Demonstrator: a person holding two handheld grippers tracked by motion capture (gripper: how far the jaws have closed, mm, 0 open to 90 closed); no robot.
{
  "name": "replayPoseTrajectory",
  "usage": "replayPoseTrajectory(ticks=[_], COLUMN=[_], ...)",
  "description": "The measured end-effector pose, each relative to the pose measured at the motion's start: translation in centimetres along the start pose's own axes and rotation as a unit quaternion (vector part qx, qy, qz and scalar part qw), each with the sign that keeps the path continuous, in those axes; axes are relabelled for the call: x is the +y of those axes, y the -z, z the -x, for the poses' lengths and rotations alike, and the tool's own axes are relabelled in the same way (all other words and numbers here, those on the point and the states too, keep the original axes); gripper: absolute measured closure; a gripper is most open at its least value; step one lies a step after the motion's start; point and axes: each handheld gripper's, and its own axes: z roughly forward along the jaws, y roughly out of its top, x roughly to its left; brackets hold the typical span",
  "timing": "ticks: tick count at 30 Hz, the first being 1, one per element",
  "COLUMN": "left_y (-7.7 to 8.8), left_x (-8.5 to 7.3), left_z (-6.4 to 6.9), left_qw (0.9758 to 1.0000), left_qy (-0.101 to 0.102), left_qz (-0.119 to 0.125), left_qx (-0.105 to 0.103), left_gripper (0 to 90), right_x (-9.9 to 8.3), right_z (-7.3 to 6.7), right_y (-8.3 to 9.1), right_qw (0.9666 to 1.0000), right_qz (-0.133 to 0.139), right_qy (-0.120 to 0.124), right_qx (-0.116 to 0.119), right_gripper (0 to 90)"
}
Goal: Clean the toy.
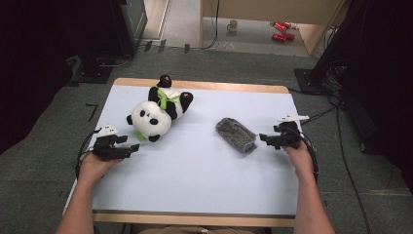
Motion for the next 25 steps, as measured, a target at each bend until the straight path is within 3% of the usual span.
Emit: replayPoseTrajectory(ticks=[5, 11, 14, 19, 25], left_y=[-0.5, -0.7, -0.8, -0.8, -0.7], left_x=[-0.6, -1.3, -1.4, -1.5, -1.5], left_z=[-0.2, -0.3, -0.2, -0.2, -0.3], left_qw=[0.9996, 0.9989, 0.9989, 0.9992, 0.9995], left_qy=[-0.019, -0.041, -0.041, -0.032, -0.027], left_qz=[-0.015, -0.013, -0.008, -0.004, -0.002], left_qx=[0.015, 0.019, 0.019, 0.022, 0.018], left_gripper=[32.2, 33.0, 31.0, 30.7, 30.7], right_x=[-1.2, -1.7, -2.1, -2.5, -2.6], right_z=[1.2, 1.7, 1.2, 1.1, 1.2], right_y=[-0.7, -0.8, -1.1, -1.2, -1.3], right_qw=[0.9993, 0.9991, 0.9991, 0.9992, 0.9992], right_qz=[-0.026, -0.020, -0.015, 0.003, 0.006], right_qy=[-0.018, -0.016, 0.016, 0.009, 0.010], right_qx=[-0.022, -0.032, -0.036, -0.039, -0.037], right_gripper=[22.1, 18.7, 12.0, 11.9, 11.0])
